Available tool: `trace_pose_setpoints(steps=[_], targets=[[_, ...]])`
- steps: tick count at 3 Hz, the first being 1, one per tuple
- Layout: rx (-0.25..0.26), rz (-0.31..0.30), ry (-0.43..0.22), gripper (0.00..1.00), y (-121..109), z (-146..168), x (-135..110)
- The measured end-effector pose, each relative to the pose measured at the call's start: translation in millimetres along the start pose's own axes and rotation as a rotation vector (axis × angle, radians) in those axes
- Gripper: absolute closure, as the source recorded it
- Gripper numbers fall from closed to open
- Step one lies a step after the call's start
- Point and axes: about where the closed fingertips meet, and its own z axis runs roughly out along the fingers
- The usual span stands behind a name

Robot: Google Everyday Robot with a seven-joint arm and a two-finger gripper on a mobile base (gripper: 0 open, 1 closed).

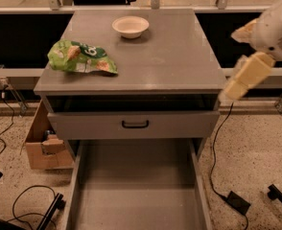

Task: Place green rice chip bag into middle drawer

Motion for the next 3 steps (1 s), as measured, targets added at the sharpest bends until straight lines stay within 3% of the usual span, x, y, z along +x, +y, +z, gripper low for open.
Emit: trace_pose_setpoints(steps=[1,2,3], targets=[[0.024,0.024,-0.273,0.0,-41.6,35.9,-59.0],[0.032,0.03,-0.466,0.0,-55.2,57.0,-113.2],[0.033,0.024,-0.586,0.0,-66.9,82.7,-171.0]])
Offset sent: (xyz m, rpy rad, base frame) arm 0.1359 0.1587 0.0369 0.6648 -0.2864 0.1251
